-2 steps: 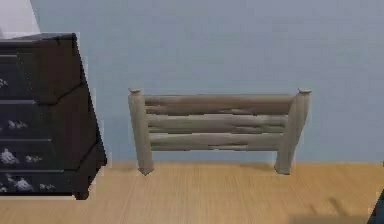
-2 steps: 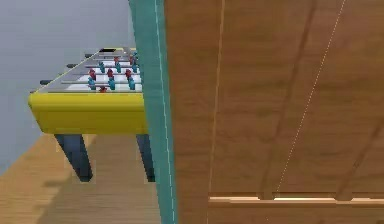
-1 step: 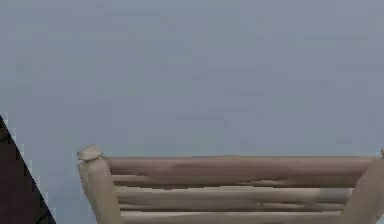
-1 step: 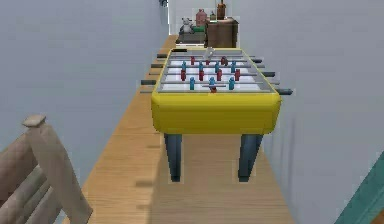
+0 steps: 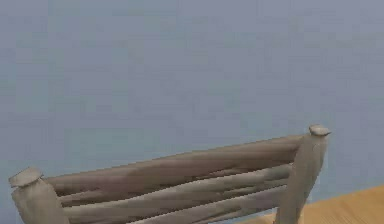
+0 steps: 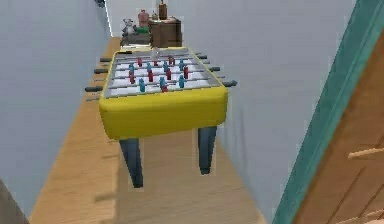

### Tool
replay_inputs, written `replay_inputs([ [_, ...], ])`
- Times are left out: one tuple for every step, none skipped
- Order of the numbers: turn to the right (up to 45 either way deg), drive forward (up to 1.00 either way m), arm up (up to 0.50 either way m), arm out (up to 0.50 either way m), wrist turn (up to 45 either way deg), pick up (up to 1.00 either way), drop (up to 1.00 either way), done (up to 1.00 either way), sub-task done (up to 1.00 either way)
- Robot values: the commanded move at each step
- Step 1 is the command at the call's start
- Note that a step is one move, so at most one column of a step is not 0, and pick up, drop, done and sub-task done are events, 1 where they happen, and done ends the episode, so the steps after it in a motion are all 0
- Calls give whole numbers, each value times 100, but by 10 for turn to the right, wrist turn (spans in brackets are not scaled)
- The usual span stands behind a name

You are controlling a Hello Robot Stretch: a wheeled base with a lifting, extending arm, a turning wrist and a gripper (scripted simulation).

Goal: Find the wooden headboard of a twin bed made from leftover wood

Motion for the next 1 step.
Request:
replay_inputs([
  [0,0,0,0,0,0,0,100,0],
])
